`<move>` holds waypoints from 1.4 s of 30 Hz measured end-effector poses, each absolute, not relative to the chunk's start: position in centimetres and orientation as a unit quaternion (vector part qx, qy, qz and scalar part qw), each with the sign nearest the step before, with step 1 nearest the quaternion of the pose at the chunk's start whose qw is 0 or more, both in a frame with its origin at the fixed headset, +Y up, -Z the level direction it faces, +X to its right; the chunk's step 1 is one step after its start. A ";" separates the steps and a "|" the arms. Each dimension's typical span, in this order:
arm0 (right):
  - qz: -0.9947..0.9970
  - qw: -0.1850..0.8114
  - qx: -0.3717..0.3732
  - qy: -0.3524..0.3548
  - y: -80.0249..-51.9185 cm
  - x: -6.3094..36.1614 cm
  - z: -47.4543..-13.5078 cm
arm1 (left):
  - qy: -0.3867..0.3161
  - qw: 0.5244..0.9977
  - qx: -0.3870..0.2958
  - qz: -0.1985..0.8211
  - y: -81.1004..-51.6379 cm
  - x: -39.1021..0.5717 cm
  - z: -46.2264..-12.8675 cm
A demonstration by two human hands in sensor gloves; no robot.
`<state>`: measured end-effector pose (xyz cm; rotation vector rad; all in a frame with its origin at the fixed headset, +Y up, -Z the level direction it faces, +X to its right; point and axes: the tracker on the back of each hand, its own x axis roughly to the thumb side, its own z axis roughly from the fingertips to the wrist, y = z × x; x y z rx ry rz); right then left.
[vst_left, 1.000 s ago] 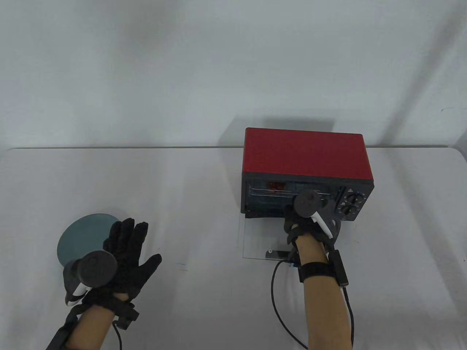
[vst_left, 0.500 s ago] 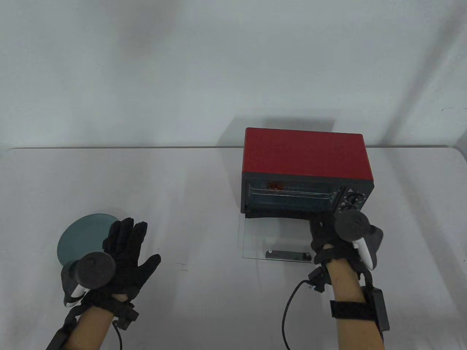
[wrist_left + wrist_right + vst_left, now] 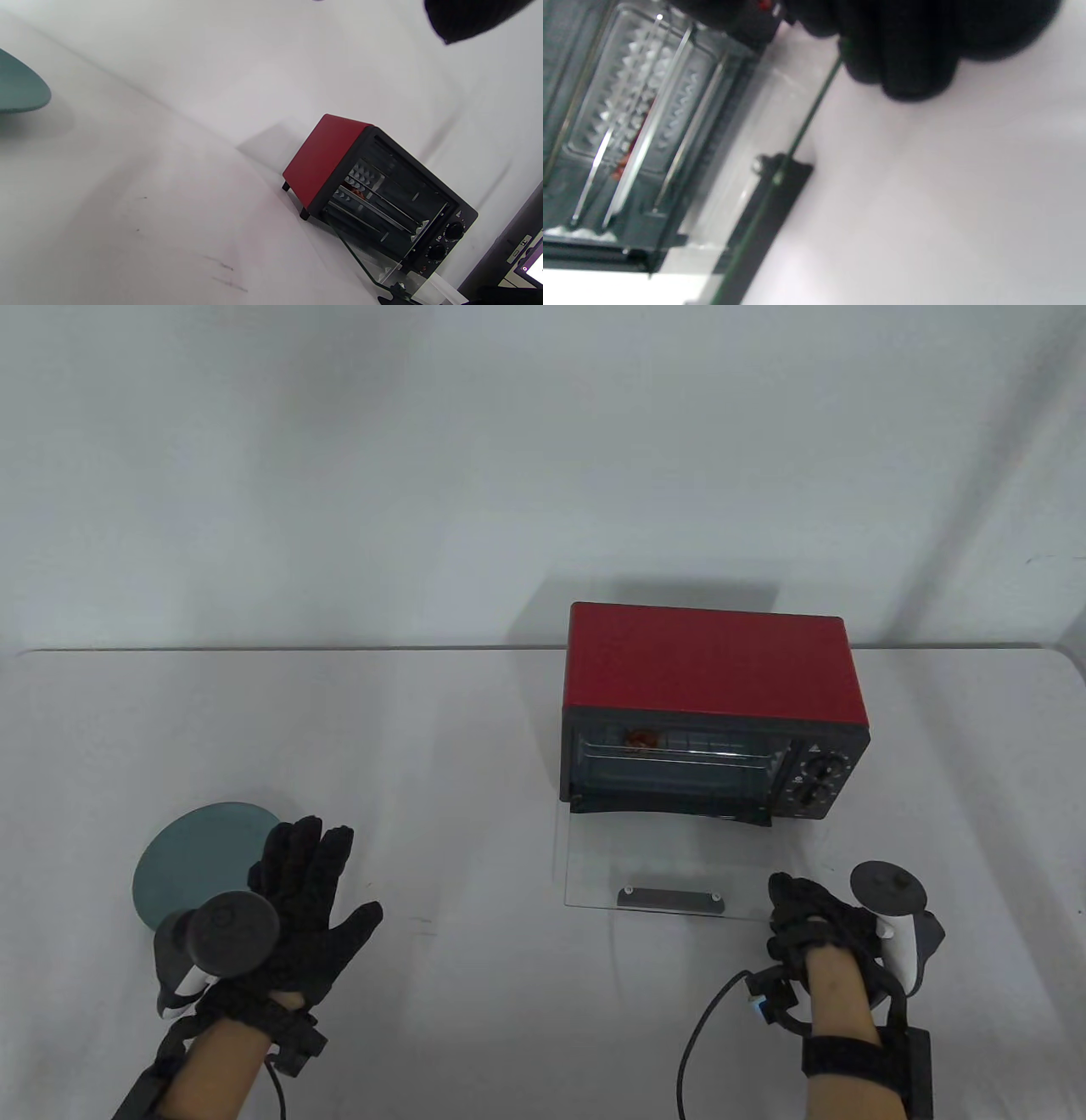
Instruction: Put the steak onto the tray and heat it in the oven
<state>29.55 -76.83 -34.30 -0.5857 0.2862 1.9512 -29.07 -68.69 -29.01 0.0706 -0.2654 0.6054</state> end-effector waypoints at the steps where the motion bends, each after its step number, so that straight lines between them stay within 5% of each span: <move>1: 0.803 0.527 -0.250 0.121 -77.0 29.5 -34.2 | -0.130 0.945 0.034 0.298 -68.7 -29.1 -29.0; 6: 0.784 0.559 -0.246 0.110 -76.7 29.8 -33.9 | -0.131 0.945 0.035 0.298 -68.7 -29.0 -29.0; 25: 0.811 0.547 -0.128 -0.162 -71.5 29.1 -35.3 | -0.130 0.946 0.033 0.296 -68.8 -28.9 -29.1; 42: 0.778 0.595 -0.109 -0.167 -70.4 27.5 -38.1 | -0.126 0.947 0.032 0.294 -68.8 -28.8 -29.3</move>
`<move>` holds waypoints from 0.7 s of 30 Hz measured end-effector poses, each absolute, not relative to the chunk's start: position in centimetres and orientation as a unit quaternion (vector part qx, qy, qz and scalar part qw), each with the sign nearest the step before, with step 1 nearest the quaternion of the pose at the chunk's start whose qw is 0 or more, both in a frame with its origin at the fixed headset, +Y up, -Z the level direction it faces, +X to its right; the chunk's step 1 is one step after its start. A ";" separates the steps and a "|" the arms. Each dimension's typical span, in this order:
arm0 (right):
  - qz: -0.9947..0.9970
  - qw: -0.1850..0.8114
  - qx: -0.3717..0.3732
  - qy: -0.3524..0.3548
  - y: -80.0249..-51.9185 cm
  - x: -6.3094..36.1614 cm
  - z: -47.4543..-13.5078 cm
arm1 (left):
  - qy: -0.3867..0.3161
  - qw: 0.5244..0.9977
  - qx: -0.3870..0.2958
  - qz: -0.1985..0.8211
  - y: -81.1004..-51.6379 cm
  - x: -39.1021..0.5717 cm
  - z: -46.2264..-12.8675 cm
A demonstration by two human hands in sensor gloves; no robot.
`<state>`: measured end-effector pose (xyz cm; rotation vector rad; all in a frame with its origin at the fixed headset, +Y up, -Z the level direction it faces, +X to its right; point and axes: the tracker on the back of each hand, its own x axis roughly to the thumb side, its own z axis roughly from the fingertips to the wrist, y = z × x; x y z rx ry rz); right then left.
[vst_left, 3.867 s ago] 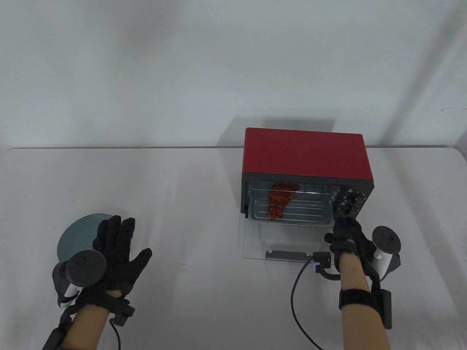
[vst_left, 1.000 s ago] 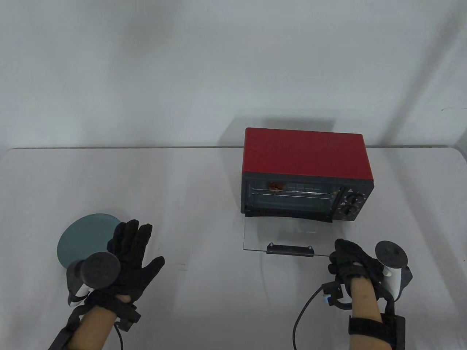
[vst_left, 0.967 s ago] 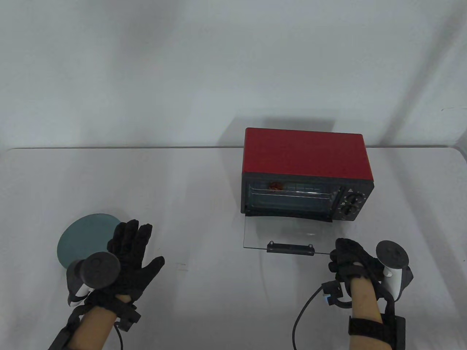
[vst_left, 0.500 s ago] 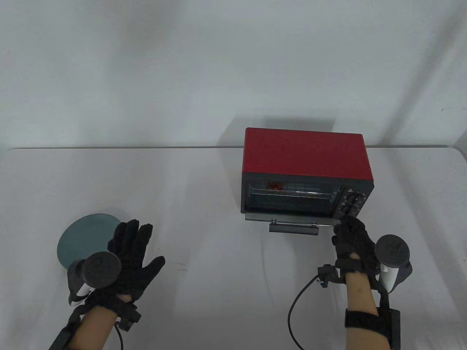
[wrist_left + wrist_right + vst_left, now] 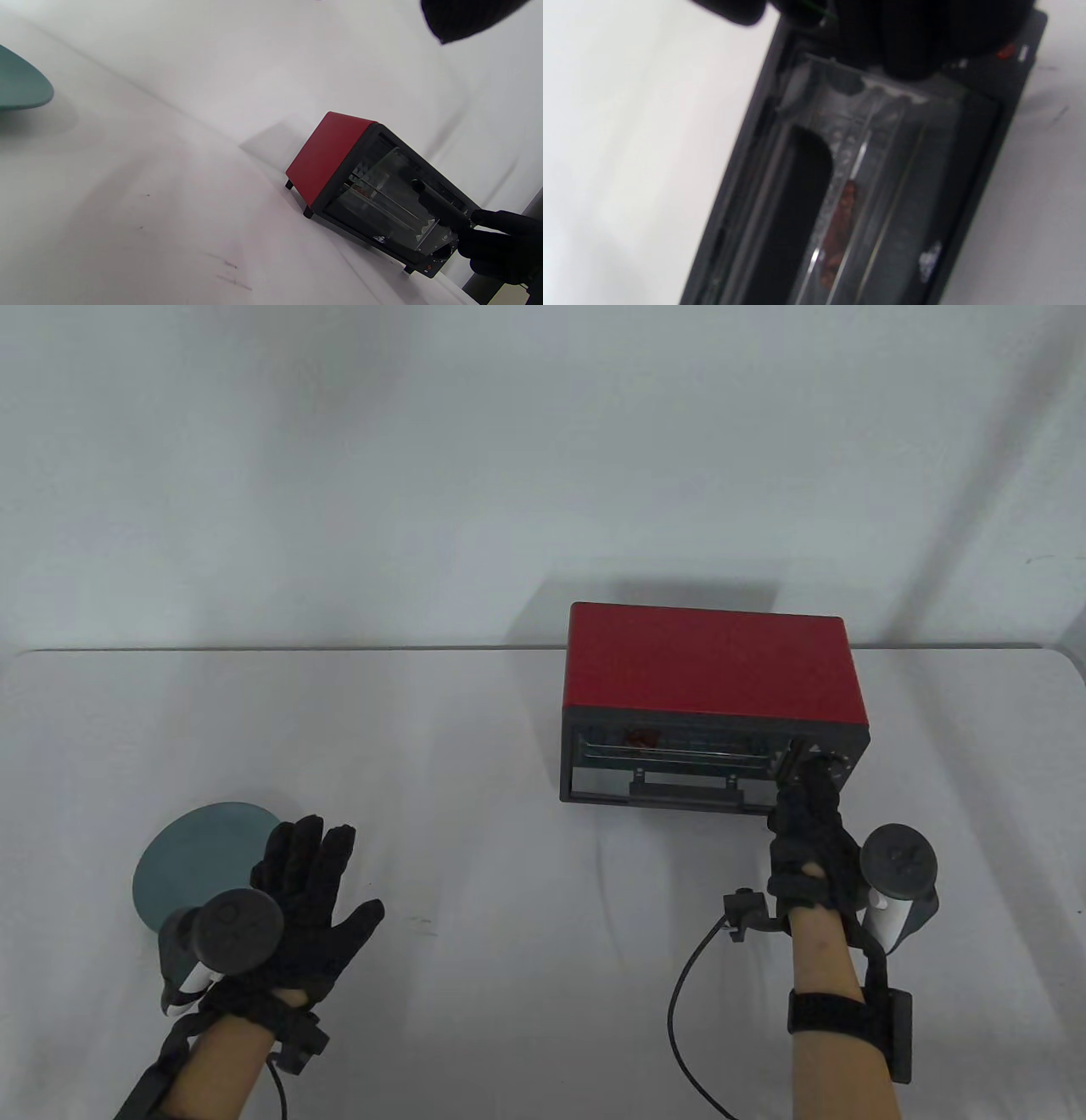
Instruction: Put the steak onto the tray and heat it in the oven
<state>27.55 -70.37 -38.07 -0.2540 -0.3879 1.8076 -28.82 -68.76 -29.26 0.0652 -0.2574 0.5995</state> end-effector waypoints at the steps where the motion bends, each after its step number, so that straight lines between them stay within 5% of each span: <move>1: 0.775 0.599 -0.112 -0.168 -70.3 27.4 -38.2 | -0.127 0.946 0.032 0.295 -68.8 -28.8 -29.3; 21: 0.763 0.628 -0.068 -0.139 -70.6 26.3 -39.5 | -0.147 0.950 0.034 0.271 -69.3 -27.3 -29.5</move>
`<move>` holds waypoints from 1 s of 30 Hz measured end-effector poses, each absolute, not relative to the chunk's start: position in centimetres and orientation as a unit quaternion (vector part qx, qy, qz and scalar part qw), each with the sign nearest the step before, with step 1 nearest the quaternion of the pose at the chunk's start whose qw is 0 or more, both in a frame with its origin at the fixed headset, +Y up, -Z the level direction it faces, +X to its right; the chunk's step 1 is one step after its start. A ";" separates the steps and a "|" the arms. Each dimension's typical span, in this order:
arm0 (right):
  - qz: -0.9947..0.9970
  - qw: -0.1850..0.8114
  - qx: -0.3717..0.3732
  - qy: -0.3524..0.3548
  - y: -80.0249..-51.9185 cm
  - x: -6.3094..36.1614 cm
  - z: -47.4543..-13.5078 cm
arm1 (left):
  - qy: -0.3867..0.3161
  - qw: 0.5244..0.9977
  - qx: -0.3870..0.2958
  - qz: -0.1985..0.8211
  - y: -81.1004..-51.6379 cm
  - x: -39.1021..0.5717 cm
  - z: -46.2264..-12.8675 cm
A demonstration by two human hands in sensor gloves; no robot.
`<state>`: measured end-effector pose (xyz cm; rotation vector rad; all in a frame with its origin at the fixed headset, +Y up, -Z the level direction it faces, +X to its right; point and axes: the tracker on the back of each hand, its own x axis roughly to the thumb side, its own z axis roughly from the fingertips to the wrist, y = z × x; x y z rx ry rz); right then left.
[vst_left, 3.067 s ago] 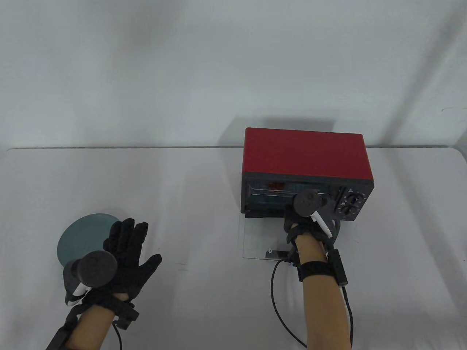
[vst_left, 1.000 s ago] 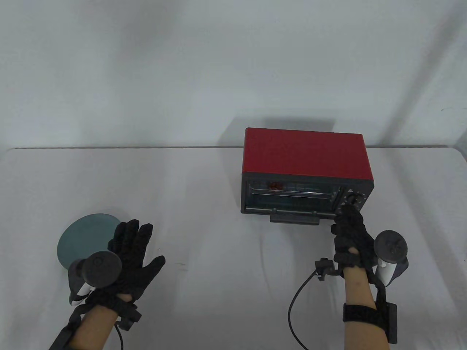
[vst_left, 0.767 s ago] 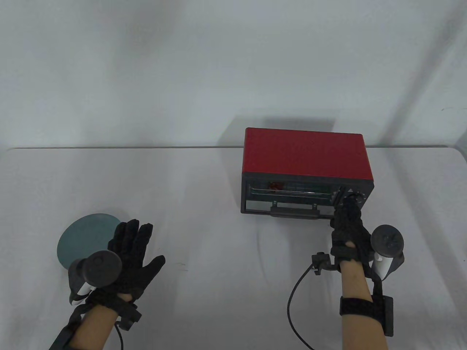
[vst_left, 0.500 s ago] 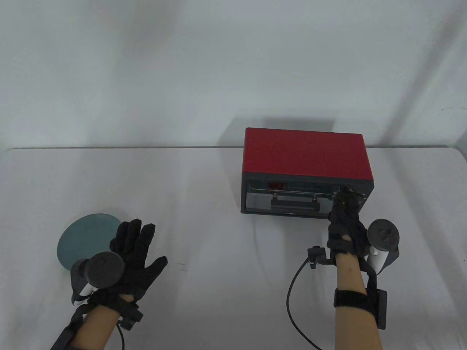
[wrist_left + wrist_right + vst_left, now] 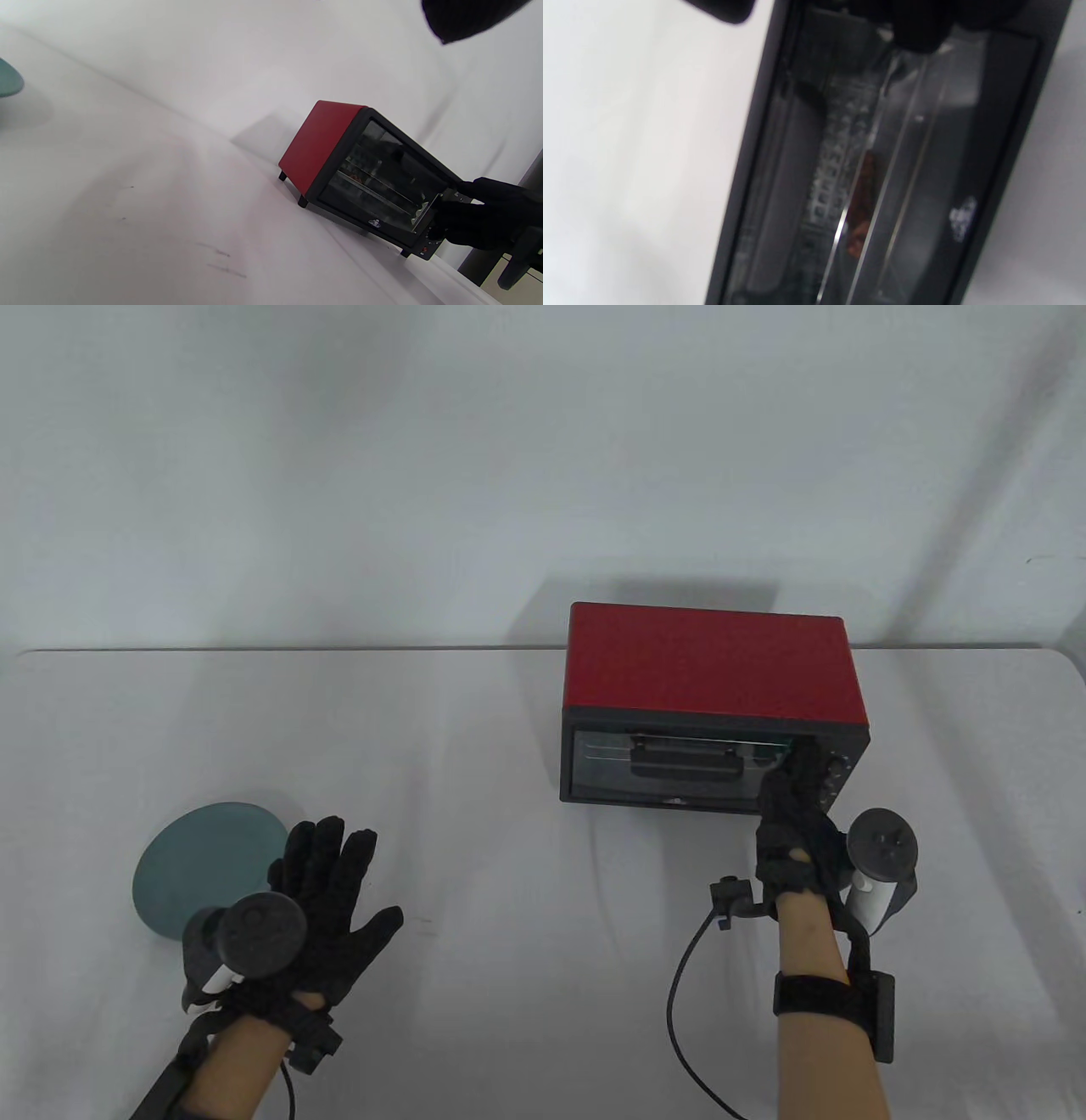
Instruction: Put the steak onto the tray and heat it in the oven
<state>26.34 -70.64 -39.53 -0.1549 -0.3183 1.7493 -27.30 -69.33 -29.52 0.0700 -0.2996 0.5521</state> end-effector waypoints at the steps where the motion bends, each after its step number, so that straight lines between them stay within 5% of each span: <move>1: 0.766 0.626 -0.064 -0.135 -70.6 26.4 -39.5 | -0.147 0.951 0.034 0.272 -69.3 -27.3 -29.5; 5: 0.768 0.622 -0.057 -0.142 -69.9 27.2 -38.9 | -0.144 0.951 0.035 0.272 -69.3 -27.4 -29.4; 14: 0.829 0.479 -0.112 -0.268 -62.2 31.4 -36.1 | -0.144 0.948 0.041 0.281 -69.2 -27.6 -29.4; 23: 0.879 0.377 -0.230 -0.177 -67.9 31.5 -39.7 | -0.142 0.947 0.043 0.284 -69.2 -27.7 -29.4; 30: 0.884 0.336 -0.248 -0.209 -68.8 30.7 -40.7 | -0.140 0.947 0.041 0.285 -69.3 -27.7 -29.4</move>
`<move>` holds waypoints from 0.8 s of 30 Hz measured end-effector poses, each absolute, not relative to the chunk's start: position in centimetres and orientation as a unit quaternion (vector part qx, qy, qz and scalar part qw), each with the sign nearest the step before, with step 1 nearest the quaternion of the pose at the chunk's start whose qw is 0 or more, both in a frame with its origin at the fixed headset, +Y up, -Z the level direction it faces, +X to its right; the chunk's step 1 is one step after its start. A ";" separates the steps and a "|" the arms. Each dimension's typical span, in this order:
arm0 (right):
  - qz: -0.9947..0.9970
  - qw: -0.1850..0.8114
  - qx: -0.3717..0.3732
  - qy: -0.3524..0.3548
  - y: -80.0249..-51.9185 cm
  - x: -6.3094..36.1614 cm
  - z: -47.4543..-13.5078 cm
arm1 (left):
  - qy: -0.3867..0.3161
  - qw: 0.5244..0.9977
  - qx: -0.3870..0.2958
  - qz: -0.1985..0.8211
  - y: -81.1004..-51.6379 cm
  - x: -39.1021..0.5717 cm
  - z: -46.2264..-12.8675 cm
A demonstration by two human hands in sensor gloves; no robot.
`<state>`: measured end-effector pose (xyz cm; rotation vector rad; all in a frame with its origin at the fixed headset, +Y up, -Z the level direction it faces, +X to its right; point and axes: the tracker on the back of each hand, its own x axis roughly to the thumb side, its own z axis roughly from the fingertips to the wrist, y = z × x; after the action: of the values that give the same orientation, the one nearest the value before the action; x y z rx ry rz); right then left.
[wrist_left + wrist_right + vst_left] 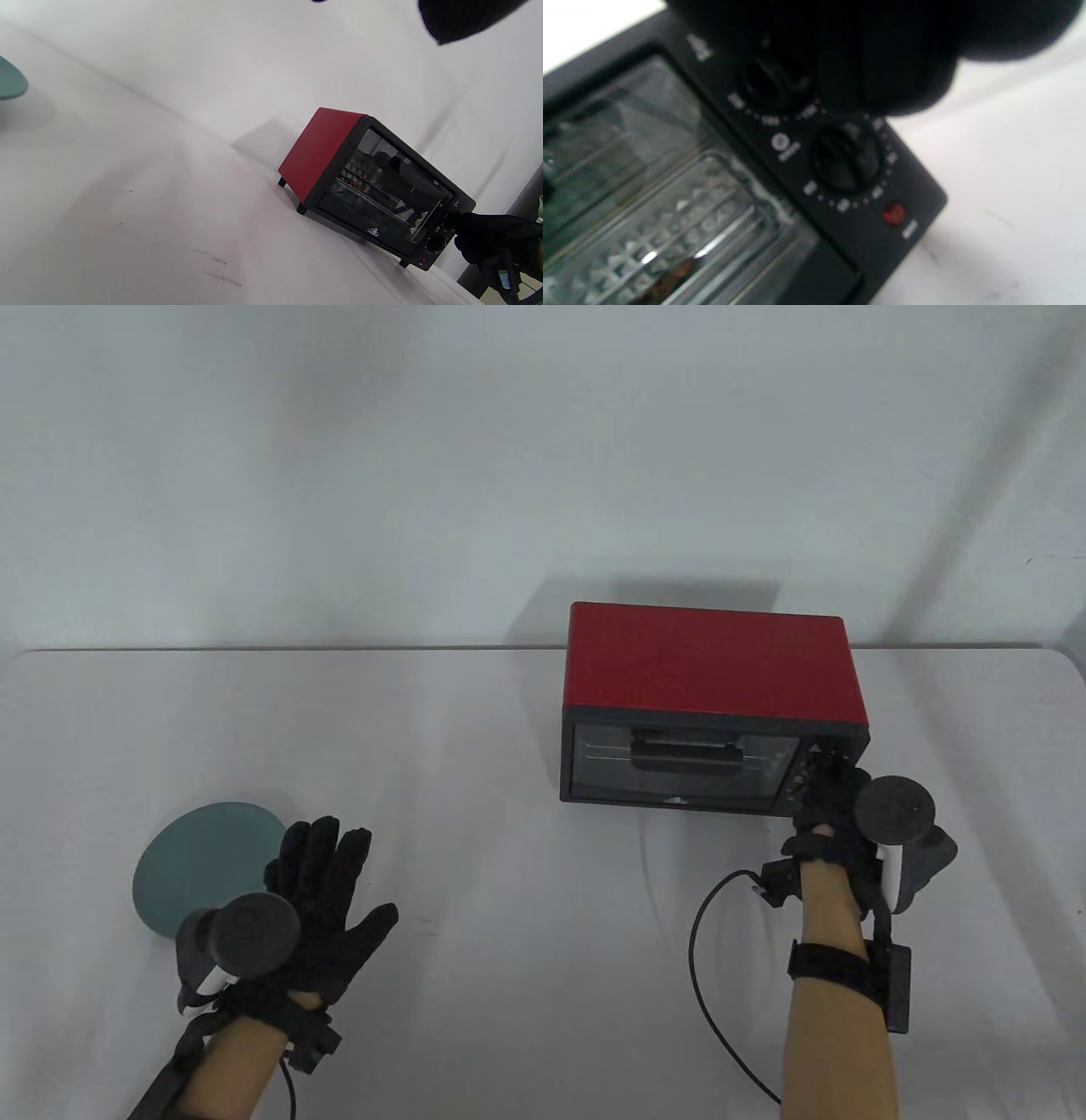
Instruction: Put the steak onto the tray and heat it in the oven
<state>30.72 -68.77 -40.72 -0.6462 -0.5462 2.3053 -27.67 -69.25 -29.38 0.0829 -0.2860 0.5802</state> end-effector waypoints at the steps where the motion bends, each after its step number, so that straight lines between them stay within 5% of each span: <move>1: 0.882 0.338 -0.252 -0.210 -68.9 30.7 -40.7 | -0.140 0.947 0.040 0.285 -69.3 -27.7 -29.4; 8: 0.855 0.396 -0.258 -0.214 -69.8 31.2 -40.8 | -0.143 0.948 0.034 0.282 -69.4 -27.5 -29.4; 24: 0.622 0.719 -0.278 -0.140 -73.7 32.4 -40.8 | -0.144 0.948 0.032 0.282 -69.5 -27.4 -29.5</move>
<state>32.42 -73.70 -40.75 -0.6155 -0.3106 1.3747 -27.40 -69.47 -29.48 0.0646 -0.2933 0.5741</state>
